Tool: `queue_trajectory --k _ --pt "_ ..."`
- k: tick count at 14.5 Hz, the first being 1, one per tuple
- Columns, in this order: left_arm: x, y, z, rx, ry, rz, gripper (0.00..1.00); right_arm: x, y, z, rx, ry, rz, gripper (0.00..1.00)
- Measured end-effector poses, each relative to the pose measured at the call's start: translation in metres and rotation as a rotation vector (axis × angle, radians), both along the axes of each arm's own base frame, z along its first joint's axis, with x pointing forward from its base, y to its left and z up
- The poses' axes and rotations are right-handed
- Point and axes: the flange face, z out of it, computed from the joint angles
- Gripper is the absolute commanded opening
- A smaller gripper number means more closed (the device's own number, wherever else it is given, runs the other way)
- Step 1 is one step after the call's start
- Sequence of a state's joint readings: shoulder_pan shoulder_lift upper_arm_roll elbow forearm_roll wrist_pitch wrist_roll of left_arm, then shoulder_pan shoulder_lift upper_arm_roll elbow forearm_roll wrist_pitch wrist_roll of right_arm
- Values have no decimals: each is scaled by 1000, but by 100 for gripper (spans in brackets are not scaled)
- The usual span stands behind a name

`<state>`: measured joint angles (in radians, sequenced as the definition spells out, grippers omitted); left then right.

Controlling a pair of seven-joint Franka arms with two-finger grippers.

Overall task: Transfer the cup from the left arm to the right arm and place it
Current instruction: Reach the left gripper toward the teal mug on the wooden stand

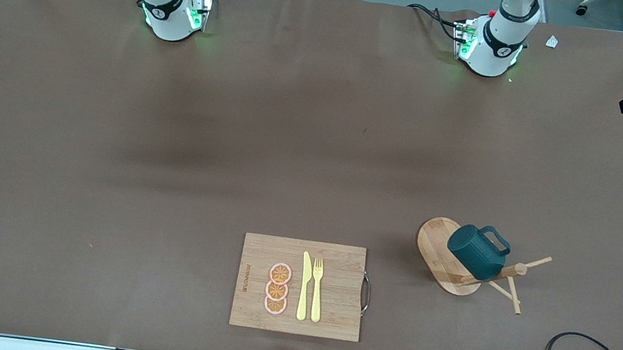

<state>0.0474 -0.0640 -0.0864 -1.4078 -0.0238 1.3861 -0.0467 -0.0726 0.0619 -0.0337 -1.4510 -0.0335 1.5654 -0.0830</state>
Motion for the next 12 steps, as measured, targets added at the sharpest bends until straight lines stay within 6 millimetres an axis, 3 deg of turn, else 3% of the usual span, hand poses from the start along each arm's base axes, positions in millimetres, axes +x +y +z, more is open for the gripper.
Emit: queue_trajectory --k 4,7,10,12 --pt "3 -2 2 -1 -26 -12 100 0 0 0 0 0 0 100" --pt "9 -7 -8 0 -7 -39 100 0 0 0 0 0 0 100" --pt "29 -4 -40 -5 53 13 100 0 0 0 0 0 0 100" --pt "49 -5 -71 -31 110 146 100 0 0 0 0 0 0 100"
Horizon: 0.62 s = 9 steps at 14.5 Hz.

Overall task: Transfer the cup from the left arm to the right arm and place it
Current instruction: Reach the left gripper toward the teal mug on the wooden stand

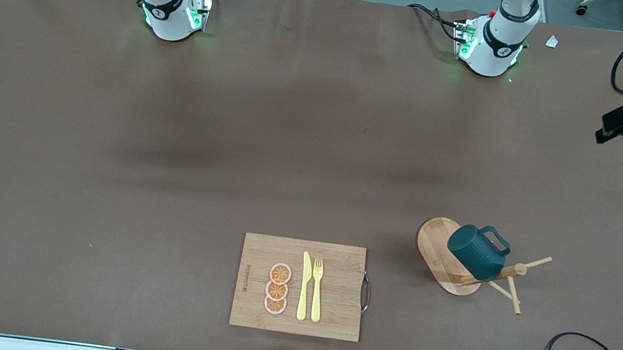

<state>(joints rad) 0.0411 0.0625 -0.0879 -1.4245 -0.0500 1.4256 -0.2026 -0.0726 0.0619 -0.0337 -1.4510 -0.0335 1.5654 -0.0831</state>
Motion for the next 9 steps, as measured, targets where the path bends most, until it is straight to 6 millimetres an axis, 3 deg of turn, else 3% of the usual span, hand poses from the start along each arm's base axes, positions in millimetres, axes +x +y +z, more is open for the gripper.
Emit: queue_trajectory --k 9 --pt "86 -19 -114 -124 51 592 100 0 0 0 0 0 -1 100"
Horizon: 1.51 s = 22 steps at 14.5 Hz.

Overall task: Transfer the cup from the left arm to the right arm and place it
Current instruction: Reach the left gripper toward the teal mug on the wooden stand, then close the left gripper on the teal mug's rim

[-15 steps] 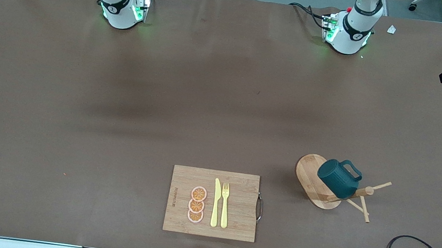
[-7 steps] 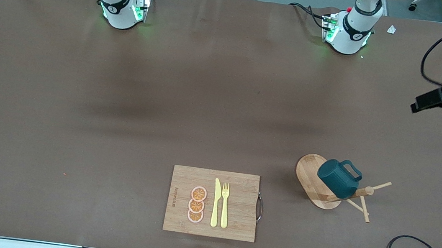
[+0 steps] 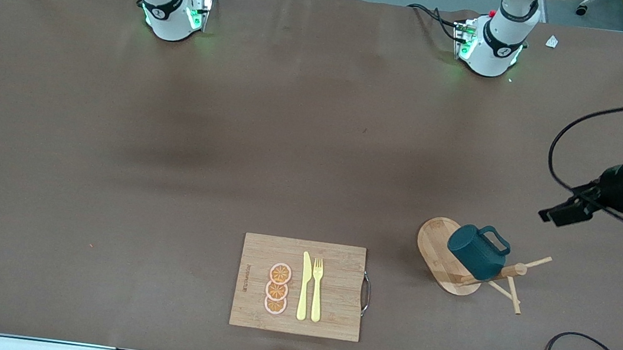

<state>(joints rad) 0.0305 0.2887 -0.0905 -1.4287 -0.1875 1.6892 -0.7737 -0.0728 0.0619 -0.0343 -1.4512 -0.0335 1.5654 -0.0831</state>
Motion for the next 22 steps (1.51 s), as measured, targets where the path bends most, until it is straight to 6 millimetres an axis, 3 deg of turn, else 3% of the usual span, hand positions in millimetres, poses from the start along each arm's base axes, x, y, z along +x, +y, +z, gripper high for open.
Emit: queue_trajectory --k 4,11,22 --pt "17 -11 -33 -66 43 173 100 0 0 0 0 0 0 100" --pt "44 -20 -102 -100 62 211 100 0 0 0 0 0 0 100" --pt "58 -41 -138 -137 27 214 100 0 0 0 0 0 0 100"
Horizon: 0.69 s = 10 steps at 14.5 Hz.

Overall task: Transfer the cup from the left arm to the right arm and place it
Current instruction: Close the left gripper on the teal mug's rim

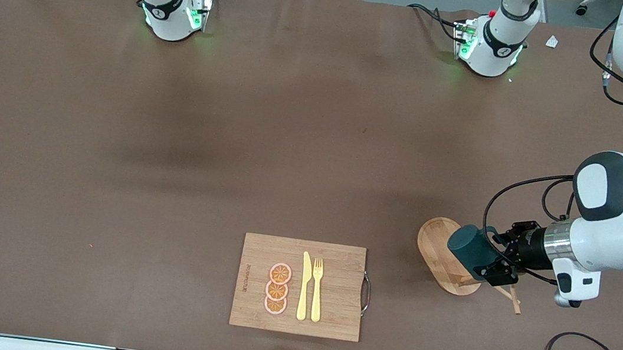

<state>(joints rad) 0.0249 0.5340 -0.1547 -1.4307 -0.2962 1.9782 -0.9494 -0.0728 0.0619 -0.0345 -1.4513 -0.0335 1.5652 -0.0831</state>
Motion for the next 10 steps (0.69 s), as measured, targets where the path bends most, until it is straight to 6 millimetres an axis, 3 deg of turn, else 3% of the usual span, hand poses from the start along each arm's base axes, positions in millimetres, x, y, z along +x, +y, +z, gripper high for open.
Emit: queue_trajectory --k 6,7,8,10 --pt "1 -9 -10 -32 12 4 96 0 0 0 0 0 0 100" --pt "1 -9 -12 -33 15 3 86 0 0 0 0 0 0 100" --pt "1 -9 -14 -34 17 3 67 0 0 0 0 0 0 100" --pt "1 -9 -14 -35 16 2 52 0 0 0 0 0 0 100"
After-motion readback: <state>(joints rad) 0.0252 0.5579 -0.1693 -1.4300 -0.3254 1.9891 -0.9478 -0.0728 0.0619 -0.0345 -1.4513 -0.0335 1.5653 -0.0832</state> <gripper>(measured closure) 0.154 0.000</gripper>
